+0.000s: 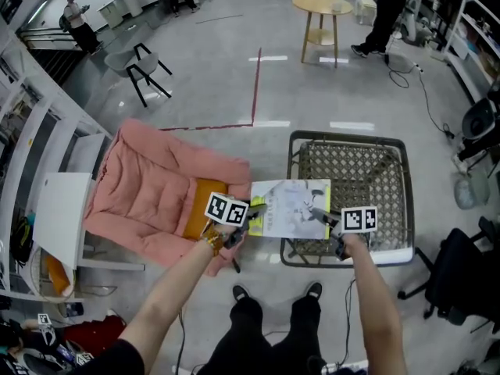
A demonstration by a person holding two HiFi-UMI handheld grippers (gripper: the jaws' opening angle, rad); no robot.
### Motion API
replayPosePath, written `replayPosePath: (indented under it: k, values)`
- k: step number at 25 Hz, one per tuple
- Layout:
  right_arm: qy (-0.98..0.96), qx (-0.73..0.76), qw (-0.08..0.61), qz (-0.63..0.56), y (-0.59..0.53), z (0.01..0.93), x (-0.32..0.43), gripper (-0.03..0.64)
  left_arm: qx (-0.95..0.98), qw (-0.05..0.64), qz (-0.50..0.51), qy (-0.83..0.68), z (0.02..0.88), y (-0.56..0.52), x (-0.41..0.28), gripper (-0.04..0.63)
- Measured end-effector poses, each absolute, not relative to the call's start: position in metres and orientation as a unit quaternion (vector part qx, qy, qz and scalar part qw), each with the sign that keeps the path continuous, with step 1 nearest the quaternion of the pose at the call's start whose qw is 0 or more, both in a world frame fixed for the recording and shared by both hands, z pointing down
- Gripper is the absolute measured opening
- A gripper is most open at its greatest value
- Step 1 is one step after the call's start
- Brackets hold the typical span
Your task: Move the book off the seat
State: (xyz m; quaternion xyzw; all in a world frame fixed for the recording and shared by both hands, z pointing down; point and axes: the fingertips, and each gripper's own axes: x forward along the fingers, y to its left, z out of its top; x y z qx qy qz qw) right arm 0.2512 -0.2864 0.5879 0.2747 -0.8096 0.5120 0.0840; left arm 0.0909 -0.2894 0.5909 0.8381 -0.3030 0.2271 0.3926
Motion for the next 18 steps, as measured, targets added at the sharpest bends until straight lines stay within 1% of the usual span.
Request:
replayPosePath:
  k: [11, 18]
  values:
    - [-0.797, 0.305, 0.076, 0.515, -0.285, 0.593, 0.312, 0.087, 0.845, 0.388, 0.240, -0.277, 0.592, -0.298, 0.149, 0.087]
    - [-0.789, 0.315, 0.060, 0.523, -0.279, 0.592, 0.345, 0.087, 0.849, 0.384, 0.250, -0.261, 0.594, -0.298, 0.186, 0.088]
